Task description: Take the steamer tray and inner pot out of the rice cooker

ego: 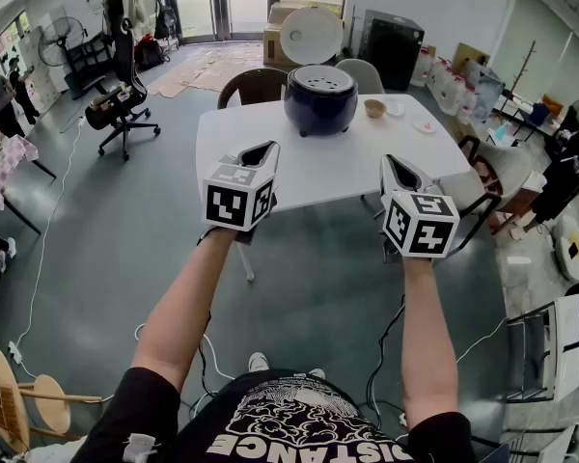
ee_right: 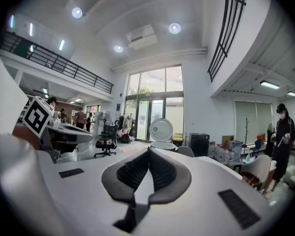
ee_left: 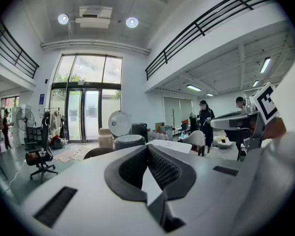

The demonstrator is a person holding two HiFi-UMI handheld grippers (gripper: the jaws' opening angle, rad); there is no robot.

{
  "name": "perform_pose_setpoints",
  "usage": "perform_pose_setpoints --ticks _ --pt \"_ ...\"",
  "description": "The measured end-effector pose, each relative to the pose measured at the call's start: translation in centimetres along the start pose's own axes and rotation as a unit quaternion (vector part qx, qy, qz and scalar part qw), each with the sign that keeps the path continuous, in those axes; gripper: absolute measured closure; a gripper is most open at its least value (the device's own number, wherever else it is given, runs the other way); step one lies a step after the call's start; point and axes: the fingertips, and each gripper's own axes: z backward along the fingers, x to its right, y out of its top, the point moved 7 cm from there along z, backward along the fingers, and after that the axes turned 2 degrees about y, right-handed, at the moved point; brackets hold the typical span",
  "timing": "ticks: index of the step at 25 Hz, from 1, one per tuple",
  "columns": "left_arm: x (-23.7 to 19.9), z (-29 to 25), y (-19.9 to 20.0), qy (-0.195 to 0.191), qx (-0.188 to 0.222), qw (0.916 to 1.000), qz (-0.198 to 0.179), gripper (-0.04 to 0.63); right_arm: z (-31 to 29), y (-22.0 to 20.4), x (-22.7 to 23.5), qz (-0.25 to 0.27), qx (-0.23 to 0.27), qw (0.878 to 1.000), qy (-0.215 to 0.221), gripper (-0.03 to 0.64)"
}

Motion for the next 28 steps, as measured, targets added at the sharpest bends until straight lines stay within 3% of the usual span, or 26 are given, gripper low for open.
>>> perform_pose_setpoints --ticks 5,11,28 --pt "-1.5 0.6 0.0 -0.004 0.005 1.0000 0.001 0.583 -0.8 0.1 -1.5 0.003 -0.004 1.000 -0.007 0.603" --pt "-0.2 0.6 0.4 0.006 0.001 1.0000 0.002 0.578 0.3 0.0 -0.1 0.000 -0.003 1.000 -0.016 0.602" --pt "0.6 -0.5 0.5 0.016 0.003 0.9999 0.000 0.390 0.1 -0.9 1.1 -0.017 -0.005 1.000 -0.008 0.484"
